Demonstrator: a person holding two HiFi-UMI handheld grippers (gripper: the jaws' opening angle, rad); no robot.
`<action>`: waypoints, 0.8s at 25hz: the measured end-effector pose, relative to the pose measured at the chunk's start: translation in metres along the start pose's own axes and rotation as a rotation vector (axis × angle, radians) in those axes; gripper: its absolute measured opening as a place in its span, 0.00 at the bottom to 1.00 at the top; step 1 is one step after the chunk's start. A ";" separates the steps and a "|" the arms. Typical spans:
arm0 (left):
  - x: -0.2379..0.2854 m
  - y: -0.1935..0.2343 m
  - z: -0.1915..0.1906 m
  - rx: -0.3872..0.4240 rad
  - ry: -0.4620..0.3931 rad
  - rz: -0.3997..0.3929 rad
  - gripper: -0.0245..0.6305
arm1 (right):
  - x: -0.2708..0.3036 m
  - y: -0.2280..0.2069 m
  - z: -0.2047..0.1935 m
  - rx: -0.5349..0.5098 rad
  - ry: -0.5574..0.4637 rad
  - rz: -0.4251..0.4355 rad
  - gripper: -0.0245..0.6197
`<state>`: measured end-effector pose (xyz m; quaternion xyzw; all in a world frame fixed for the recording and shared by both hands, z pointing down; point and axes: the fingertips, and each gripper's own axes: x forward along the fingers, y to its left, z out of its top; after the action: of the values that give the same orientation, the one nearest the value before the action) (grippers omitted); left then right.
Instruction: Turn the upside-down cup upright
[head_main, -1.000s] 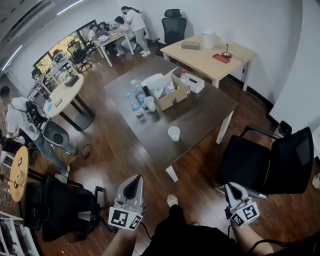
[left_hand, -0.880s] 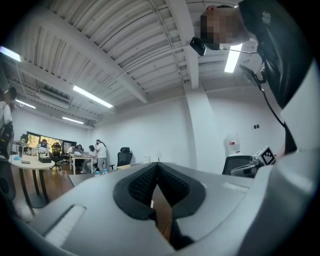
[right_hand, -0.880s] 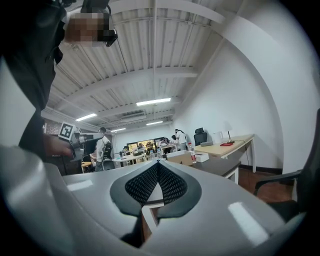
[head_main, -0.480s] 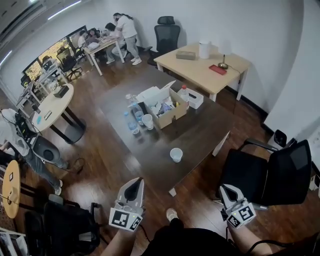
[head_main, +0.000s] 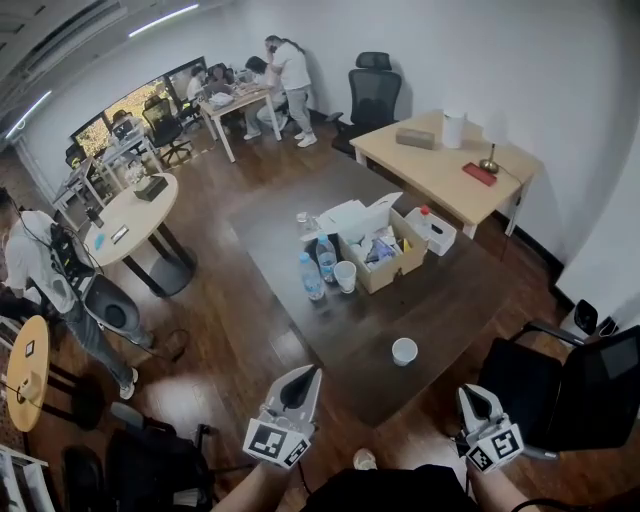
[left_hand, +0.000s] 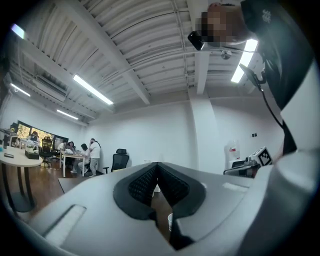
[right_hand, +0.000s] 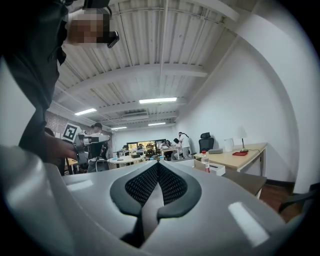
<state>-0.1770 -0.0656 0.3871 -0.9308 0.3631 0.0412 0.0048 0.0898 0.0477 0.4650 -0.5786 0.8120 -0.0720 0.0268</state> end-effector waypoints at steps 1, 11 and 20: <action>0.003 0.004 -0.005 -0.006 -0.002 -0.002 0.04 | 0.000 -0.001 -0.001 -0.023 -0.002 0.003 0.04; 0.013 0.023 -0.011 -0.074 -0.083 0.012 0.04 | 0.002 -0.035 0.016 -0.067 0.061 -0.076 0.04; 0.008 0.031 0.007 -0.032 -0.056 0.082 0.04 | 0.076 -0.028 -0.002 -0.067 0.140 0.103 0.04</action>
<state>-0.1924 -0.0932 0.3802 -0.9136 0.4001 0.0730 -0.0017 0.0910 -0.0327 0.4745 -0.5303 0.8425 -0.0835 -0.0456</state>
